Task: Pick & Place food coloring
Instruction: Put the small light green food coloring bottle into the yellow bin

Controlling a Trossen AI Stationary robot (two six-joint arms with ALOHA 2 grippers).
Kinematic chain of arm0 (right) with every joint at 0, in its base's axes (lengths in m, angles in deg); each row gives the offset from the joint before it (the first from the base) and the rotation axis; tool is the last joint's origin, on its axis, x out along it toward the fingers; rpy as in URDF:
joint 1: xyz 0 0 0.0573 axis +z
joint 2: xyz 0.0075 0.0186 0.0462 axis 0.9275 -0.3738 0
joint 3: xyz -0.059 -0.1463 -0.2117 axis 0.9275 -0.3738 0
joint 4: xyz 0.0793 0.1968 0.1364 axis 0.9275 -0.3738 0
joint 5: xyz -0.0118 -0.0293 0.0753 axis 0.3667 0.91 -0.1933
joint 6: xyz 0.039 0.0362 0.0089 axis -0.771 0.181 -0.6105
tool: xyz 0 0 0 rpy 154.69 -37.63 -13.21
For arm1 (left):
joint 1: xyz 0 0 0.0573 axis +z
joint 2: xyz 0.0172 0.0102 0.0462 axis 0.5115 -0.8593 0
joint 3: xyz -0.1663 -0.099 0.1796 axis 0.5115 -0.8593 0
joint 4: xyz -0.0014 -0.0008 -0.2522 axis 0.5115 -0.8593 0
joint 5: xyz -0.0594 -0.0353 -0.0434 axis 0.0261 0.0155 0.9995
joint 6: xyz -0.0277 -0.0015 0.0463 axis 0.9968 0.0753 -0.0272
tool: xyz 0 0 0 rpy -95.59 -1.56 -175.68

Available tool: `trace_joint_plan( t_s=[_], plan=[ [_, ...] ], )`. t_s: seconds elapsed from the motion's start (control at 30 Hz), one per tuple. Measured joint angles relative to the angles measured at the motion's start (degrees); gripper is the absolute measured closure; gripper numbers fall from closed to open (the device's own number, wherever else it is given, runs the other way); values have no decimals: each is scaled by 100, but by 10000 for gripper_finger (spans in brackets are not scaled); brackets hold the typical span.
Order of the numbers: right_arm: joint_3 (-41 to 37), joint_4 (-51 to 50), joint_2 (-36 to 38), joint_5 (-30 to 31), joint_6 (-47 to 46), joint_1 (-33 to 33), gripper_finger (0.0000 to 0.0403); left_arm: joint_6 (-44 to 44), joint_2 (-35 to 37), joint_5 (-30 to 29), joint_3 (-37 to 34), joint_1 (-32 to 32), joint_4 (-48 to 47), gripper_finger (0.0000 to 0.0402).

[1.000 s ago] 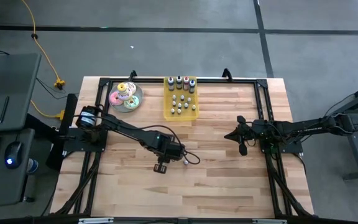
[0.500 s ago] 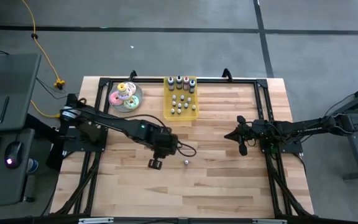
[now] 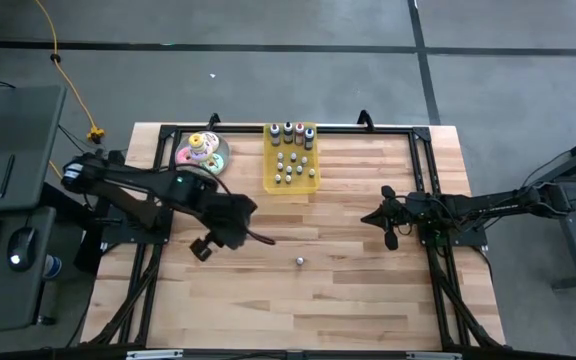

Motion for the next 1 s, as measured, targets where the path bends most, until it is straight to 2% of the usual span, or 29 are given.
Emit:
trace_joint_plan(
  t_s=[0.37,0.43,0.53,0.63,0.83,1.0],
  plan=[
    [1,7,-29,1,0,1,402,-201,644,-112,-6,0,-329,346],
    [1,25,-29,1,0,0,402,-201,793,-372,-2,0,-237,346],
    [0,2,-27,1,0,1,402,-203,902,-1068,3,28,0,346],
    [1,16,-27,-1,0,1,402,-196,954,-1560,-2,305,374,346],
    [0,24,-27,0,0,-1,402,5,754,-1660,7,1028,1290,346],
    [0,33,-27,1,0,1,402,1189,424,-1862,10,1723,2076,346]
  ],
)
